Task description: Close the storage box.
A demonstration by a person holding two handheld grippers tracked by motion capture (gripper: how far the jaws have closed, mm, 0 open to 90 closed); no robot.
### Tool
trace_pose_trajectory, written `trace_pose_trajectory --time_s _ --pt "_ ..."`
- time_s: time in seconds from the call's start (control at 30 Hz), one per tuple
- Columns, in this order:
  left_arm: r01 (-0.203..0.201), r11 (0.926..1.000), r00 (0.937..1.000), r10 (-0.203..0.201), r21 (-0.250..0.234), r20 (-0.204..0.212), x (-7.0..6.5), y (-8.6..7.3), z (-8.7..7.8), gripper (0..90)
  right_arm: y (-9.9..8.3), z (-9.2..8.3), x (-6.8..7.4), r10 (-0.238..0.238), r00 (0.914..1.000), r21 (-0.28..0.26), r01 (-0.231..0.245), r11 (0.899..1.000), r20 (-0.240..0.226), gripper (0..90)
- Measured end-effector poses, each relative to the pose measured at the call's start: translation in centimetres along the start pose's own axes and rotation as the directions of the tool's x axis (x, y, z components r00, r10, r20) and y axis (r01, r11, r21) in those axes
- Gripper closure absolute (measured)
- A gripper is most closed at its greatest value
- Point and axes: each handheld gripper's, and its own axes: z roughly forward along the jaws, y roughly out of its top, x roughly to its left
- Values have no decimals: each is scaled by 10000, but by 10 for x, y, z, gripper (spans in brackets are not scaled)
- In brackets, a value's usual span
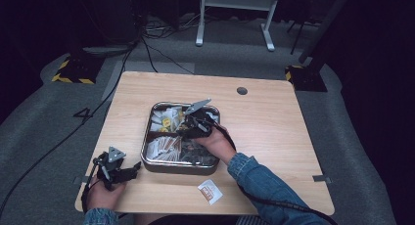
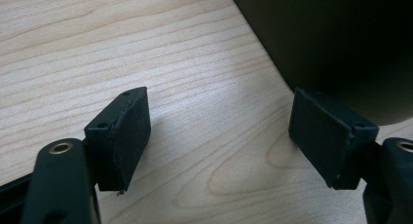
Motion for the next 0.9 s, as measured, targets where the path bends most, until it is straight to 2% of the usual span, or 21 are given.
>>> trace_pose_trajectory --time_s 0.37,0.43,0.63,0.9 --pt "3 10000 10000 -3 -3 4 0 0 0 238 -1 1 -1 -59 10000 15 59 10000 41 578" --pt "2 10000 10000 -2 -2 6 0 0 0 238 -1 1 -1 20 10000 -88 -19 10000 36 526" --pt "13 10000 10000 -13 5 30 1 1 1 237 0 -10 -6 261 9996 -430 -257 9987 106 448" --pt "10 10000 10000 -10 14 -1 1 3 3 233 -1 -33 -8 409 9991 -951 -394 9947 147 439"
